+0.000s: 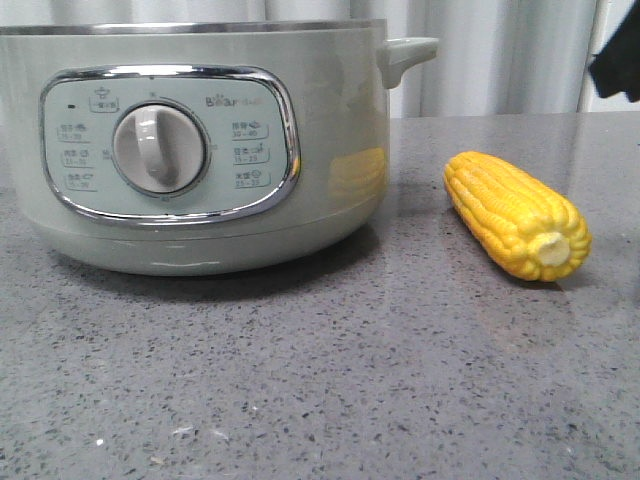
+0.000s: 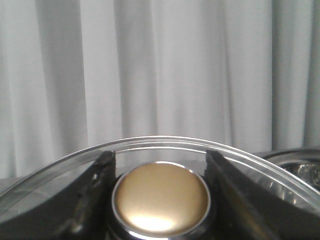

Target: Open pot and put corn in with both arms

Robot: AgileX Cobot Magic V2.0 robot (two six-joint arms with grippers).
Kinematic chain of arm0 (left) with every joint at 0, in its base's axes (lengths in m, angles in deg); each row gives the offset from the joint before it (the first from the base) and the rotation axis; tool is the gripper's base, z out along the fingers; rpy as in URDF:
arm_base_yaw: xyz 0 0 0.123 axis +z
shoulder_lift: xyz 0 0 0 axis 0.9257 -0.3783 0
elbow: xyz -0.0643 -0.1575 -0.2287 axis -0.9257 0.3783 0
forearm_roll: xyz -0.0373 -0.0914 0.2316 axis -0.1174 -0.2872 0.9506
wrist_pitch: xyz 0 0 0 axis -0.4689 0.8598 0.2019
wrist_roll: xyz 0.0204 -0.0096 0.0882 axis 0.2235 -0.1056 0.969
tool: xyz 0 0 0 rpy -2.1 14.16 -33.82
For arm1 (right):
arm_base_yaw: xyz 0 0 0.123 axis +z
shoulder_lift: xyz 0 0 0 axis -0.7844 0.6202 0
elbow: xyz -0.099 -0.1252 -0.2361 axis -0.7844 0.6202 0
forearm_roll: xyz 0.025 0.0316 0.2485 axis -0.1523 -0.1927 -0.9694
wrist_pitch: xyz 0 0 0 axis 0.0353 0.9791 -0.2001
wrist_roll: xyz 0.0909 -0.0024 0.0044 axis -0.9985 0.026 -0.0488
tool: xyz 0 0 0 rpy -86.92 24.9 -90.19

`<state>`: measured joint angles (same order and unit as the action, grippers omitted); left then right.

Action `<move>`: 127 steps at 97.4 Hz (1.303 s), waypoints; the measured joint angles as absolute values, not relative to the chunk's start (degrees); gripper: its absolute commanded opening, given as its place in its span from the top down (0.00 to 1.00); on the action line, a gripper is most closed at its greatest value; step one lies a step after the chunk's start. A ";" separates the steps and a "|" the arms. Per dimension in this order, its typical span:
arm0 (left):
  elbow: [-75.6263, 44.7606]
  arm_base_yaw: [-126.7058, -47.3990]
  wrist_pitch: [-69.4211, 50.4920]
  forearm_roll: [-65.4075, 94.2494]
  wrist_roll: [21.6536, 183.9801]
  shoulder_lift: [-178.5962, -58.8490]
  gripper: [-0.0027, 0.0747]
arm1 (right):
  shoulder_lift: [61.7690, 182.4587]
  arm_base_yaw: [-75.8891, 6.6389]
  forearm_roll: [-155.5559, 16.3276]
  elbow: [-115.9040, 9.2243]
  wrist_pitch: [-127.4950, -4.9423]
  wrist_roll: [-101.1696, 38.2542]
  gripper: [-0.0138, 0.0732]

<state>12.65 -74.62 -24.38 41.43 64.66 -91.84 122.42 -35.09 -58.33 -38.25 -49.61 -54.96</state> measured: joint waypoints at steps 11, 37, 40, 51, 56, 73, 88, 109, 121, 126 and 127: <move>16.26 -73.69 -24.50 41.22 64.66 -90.68 0.82 | 124.54 -34.27 -58.33 -40.06 -49.61 -54.96 0.76; 22.89 -70.41 -25.25 39.59 64.66 -90.63 0.82 | 125.25 -33.43 -58.33 -41.39 -49.72 -54.86 0.76; 23.37 -70.14 -25.36 39.59 64.66 -90.63 0.82 | 125.25 -33.43 -58.33 -41.39 -49.72 -54.86 0.76; 26.33 -69.70 -28.42 39.46 64.66 -90.63 0.82 | 125.25 -33.43 -58.33 -41.39 -49.72 -54.86 0.76; 27.67 -69.70 -30.56 39.46 64.66 -91.17 0.82 | 125.25 -33.43 -58.33 -41.39 -49.72 -54.86 0.76; 30.99 -69.70 -37.38 39.43 64.66 -95.76 0.82 | 125.25 -33.43 -58.33 -41.39 -49.72 -54.86 0.76; 31.66 -69.70 -41.96 39.43 64.66 -101.57 0.82 | 125.25 -33.43 -58.33 -41.39 -49.72 -54.86 0.76; 31.66 -69.85 -49.09 39.53 64.66 -110.22 0.82 | 125.25 -33.43 -58.33 -41.39 -49.72 -54.86 0.76; 31.66 -71.42 -52.18 39.53 64.56 -114.39 0.82 | 125.25 -33.43 -58.33 -41.39 -49.72 -54.86 0.76; 31.66 -72.36 -53.46 39.53 64.56 -115.77 0.82 | 125.25 -33.43 -58.33 -41.39 -49.72 -54.86 0.76; 31.66 -72.48 -53.79 39.53 64.56 -115.96 0.82 | 125.25 -33.43 -58.33 -41.39 -49.72 -54.86 0.76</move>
